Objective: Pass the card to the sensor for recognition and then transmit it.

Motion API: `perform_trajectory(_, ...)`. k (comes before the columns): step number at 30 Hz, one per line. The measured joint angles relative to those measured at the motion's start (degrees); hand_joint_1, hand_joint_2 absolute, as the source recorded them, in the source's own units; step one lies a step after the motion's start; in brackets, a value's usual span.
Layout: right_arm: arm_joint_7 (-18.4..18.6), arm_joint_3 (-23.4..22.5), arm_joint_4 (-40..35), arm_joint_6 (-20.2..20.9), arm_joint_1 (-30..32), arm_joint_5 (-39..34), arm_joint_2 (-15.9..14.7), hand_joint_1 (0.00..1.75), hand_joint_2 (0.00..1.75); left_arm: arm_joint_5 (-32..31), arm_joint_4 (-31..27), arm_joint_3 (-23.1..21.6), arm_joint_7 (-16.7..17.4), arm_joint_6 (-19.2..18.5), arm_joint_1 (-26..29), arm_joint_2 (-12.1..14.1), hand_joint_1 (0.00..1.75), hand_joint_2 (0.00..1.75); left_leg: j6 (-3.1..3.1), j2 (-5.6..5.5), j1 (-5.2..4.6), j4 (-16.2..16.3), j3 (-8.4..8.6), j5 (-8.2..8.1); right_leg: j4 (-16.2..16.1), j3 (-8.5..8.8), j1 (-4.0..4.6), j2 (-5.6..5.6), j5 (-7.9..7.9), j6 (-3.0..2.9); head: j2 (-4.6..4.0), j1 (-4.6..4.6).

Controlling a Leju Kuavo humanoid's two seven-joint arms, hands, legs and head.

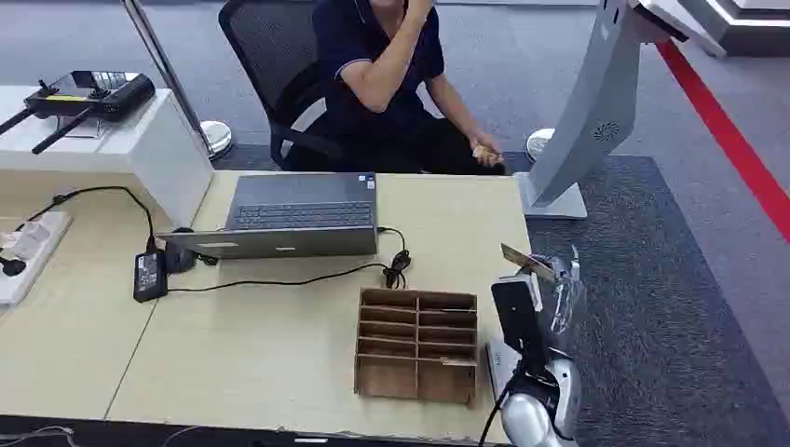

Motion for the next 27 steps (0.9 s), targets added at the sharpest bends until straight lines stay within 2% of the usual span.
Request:
perform_trajectory(12, 0.7, 0.0, 0.0, 0.0, 0.1, 1.6, 0.0, 1.75, 1.75, 0.0, 0.0, 0.0, 0.0, 0.0, 0.0, 0.0, 0.00, 1.75, 0.00, 0.00, 0.00, 0.0, 0.00, 0.00, 0.0, 0.00, 0.00, 0.00, 0.00, 0.00, 0.00, 0.00)
perform_trajectory(14, 1.9, 0.0, 0.0, 0.0, 0.1, 3.0, -0.1, 1.75, 1.75, 0.0, 0.0, 0.0, 0.0, 0.0, 0.0, 0.0, 0.00, 1.75, 0.00, 0.00, 0.00, 0.0, 0.00, 0.00, 0.0, 0.00, 0.00, 0.00, 0.00, 0.00, 0.00, 0.00)
perform_trajectory(19, 7.9, 0.2, 0.6, 0.0, 0.0, 8.9, -1.1, 1.75, 1.75, 0.0, 0.0, 0.0, 0.0, 0.0, -0.1, 0.0, 0.00, 1.75, 0.00, -0.01, 0.00, 0.0, -0.01, 0.00, 0.0, 0.00, 0.00, 0.00, 0.00, 0.00, 0.00, 0.00)
perform_trajectory(21, 10.3, 0.5, 1.4, 0.0, -0.2, 9.9, -2.1, 1.75, 1.75, 0.0, 0.0, 0.0, 0.0, -0.3, -0.1, 0.0, 0.00, 1.75, 0.00, 0.00, 0.00, 0.0, -0.01, 0.00, 0.0, 0.00, -0.01, 0.00, 0.00, 0.00, 0.00, 0.00)
perform_trajectory(27, 14.0, 2.1, 3.1, 0.0, -0.3, 11.6, -5.4, 1.75, 1.75, 0.0, 0.0, 0.0, -0.2, -0.4, -0.2, 0.0, 0.00, 1.75, 0.00, -0.01, -0.01, 0.0, -0.01, 0.00, 0.0, 0.00, -0.01, 0.00, 0.00, 0.00, 0.00, 0.00)
